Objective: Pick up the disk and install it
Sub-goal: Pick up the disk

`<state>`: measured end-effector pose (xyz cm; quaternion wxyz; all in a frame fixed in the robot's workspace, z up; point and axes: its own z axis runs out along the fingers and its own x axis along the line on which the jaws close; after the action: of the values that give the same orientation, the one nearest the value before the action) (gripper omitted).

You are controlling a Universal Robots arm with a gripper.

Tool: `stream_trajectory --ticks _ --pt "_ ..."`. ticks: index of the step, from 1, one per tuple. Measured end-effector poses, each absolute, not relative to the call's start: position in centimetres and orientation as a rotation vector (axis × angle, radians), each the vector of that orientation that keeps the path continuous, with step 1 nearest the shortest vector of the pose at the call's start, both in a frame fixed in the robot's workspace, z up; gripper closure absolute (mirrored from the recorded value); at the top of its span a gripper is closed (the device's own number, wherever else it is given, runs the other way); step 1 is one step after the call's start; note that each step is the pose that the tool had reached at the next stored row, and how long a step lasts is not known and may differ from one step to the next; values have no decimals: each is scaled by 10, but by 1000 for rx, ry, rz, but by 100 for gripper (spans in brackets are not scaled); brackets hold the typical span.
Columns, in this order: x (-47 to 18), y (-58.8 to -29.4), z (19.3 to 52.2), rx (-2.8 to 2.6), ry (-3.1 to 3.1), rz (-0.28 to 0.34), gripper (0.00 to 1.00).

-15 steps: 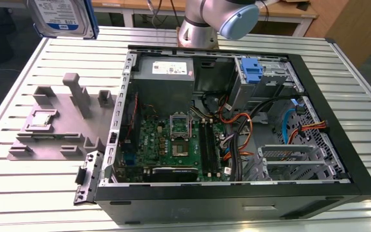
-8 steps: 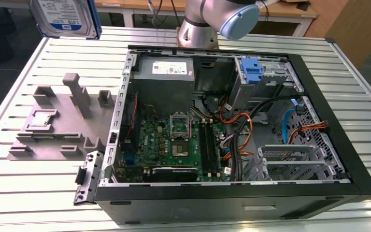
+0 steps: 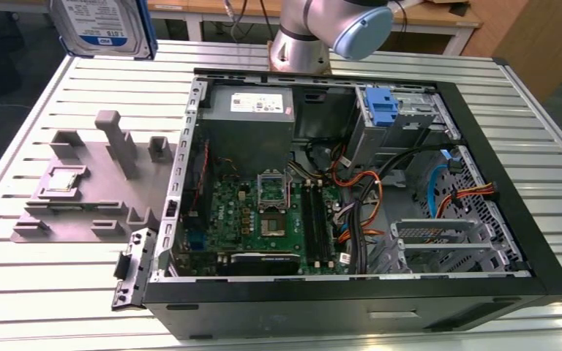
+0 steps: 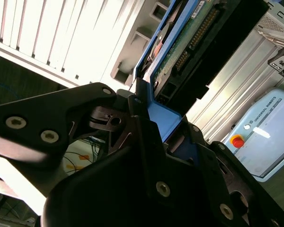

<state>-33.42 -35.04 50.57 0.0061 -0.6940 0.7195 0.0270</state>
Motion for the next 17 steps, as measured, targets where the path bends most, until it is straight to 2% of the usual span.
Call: stream_trajectory --ticks 17 --pt "-328 -350 506 -2172 2252 85 63"
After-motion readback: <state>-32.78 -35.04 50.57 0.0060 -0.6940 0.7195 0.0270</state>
